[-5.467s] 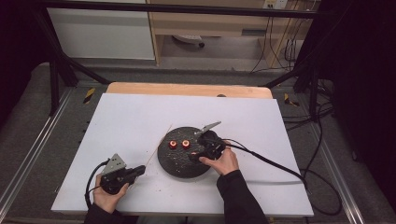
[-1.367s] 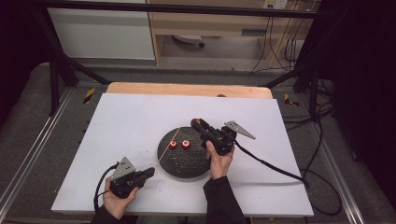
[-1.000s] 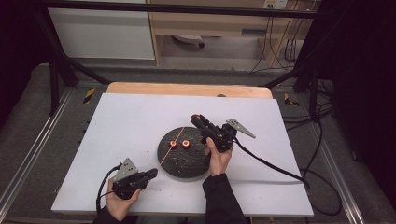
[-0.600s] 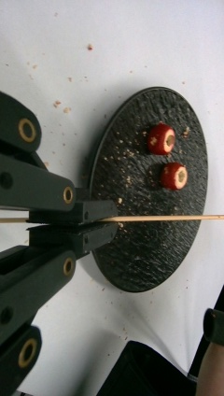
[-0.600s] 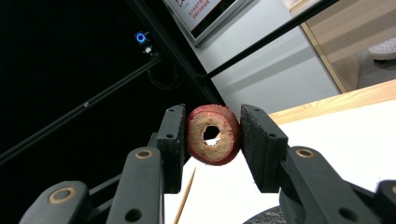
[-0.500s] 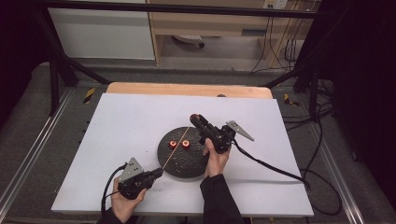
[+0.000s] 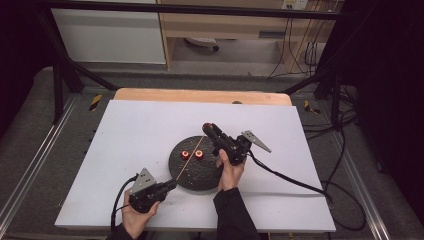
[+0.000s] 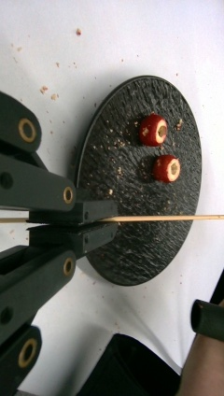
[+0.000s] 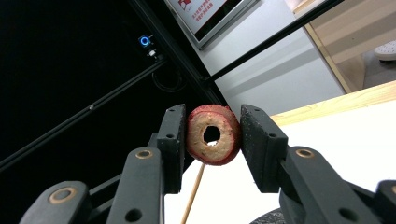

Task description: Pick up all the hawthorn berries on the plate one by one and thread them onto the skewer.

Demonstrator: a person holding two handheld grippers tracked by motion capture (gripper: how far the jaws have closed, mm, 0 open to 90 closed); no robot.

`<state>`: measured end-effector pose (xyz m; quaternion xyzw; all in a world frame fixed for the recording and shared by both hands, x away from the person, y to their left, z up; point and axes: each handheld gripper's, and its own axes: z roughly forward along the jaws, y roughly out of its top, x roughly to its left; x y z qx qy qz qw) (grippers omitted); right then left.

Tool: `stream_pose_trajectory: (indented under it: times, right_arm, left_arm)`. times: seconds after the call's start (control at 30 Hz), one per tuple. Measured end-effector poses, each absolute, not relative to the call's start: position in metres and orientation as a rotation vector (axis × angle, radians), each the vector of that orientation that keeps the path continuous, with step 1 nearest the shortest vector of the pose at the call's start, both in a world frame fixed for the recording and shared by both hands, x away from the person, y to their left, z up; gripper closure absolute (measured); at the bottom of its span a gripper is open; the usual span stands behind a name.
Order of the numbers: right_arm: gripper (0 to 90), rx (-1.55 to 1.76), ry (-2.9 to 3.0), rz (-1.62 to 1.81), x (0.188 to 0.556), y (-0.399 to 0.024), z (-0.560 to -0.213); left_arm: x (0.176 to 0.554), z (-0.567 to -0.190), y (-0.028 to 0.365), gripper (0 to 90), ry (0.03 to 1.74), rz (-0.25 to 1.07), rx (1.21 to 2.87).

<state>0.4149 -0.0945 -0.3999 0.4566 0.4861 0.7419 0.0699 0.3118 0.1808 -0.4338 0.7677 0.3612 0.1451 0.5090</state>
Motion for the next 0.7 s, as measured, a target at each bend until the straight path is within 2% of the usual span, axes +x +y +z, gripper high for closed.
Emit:
stream_pose_trajectory:
  times: [0.7]
  right_arm:
    - [62.9, 1.381, 1.487, 2.25, 0.411, -0.091, -0.405]
  left_arm:
    - [0.322, -0.423, 0.153, 88.2, 0.929, 0.362, 1.773]
